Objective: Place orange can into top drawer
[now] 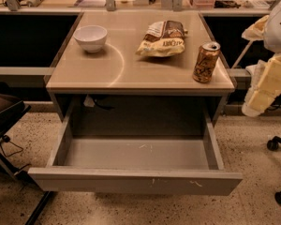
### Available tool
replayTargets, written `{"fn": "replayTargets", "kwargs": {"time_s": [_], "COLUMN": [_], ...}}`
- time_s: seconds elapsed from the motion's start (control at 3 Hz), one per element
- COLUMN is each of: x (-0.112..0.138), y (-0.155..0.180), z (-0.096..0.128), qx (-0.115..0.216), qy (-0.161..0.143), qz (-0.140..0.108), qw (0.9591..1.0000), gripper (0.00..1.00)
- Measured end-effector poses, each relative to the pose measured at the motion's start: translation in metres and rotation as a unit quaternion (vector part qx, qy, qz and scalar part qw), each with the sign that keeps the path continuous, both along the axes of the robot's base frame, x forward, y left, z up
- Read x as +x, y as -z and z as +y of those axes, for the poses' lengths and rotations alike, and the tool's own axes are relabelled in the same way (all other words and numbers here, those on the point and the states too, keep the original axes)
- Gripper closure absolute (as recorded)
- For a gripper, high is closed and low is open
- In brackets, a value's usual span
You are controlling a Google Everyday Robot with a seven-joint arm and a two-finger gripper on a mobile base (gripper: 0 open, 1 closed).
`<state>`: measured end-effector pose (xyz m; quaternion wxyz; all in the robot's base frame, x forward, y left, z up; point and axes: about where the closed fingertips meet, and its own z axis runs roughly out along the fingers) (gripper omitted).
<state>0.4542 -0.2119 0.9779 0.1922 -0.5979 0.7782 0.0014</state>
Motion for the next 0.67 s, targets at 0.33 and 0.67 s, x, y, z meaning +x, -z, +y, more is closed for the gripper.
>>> {"fn": "replayTargets", "kwargs": {"time_s": [0.33,0.67], "x": [0.039,0.092], "y": [0.008,0.013], "z": [-0.019,0.001], "qx": [0.109,0.232], "qy": [0.008,0.01], "qz": [0.008,0.032], "qw": [0.994,0.972], "gripper": [0.0,0.0]}}
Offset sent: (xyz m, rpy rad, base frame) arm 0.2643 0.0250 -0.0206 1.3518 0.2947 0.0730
